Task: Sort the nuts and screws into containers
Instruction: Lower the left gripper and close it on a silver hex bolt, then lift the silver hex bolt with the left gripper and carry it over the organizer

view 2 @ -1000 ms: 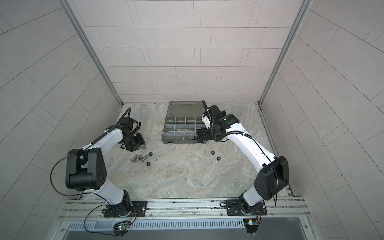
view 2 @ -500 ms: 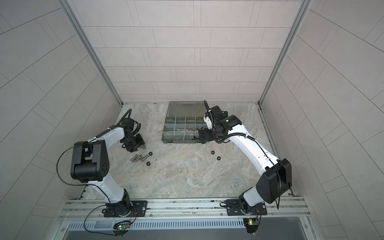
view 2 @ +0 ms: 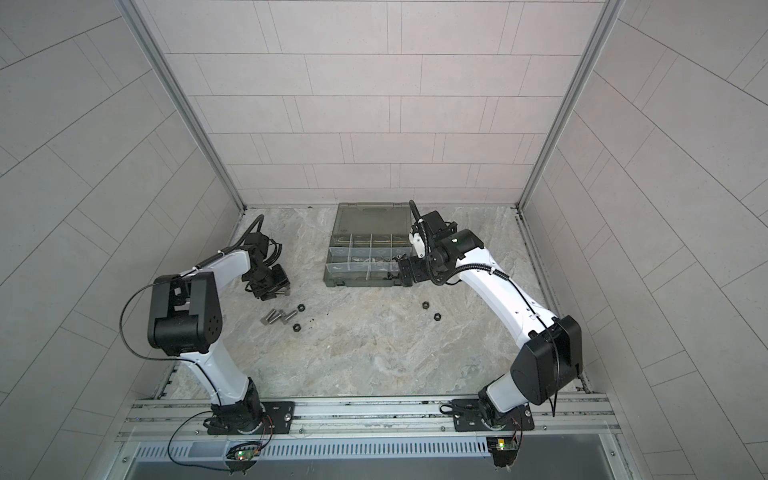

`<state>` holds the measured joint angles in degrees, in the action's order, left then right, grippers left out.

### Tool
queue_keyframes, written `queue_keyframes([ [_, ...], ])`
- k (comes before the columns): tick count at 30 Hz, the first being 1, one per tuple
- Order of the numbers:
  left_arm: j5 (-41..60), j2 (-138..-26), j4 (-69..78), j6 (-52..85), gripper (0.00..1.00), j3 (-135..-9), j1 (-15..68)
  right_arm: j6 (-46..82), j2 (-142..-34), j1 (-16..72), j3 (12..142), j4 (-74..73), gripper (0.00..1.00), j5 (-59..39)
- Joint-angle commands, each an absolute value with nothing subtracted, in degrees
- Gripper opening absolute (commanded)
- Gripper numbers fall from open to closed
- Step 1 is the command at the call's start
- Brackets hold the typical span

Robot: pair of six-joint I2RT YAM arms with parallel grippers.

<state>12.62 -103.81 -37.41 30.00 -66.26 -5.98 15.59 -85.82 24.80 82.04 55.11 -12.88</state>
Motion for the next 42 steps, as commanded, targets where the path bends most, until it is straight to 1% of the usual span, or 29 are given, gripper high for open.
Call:
queue_keyframes([
  [1, 12.05, -104.03, -38.22, 29.46, 0.52, -66.79, -6.37, 14.94, -86.48, 24.46, 82.79, 56.08, 0.99, -12.63],
  [14, 12.40, -106.46, -38.14, 28.92, 0.51, -66.93, -6.65, 15.35, -86.07, 24.29, 81.70, 56.16, 0.99, -13.34],
  [17, 12.61, -106.95, -38.36, 28.64, 0.47, -66.98, -6.66, 15.85, -85.57, 24.33, 80.90, 56.16, 0.99, -13.29],
  [19, 12.57, -107.13, -38.62, 28.32, 0.41, -66.98, -6.67, 16.27, -85.32, 24.32, 80.11, 56.27, 0.99, -13.38],
  [25, 12.90, -107.14, -39.89, 27.33, 0.35, -66.98, -6.61, 17.28, -84.31, 24.24, 77.82, 56.25, 0.99, -13.92],
  [32, 13.93, -107.23, -41.25, 26.03, 0.25, -67.39, -6.68, 17.33, -83.11, 23.84, 76.38, 56.54, 0.99, -13.97],
  [42, 14.75, -104.69, -44.19, 24.62, 0.24, -68.95, -6.24, 17.28, -82.62, 23.46, 76.16, 56.62, 0.99, -14.20],
])
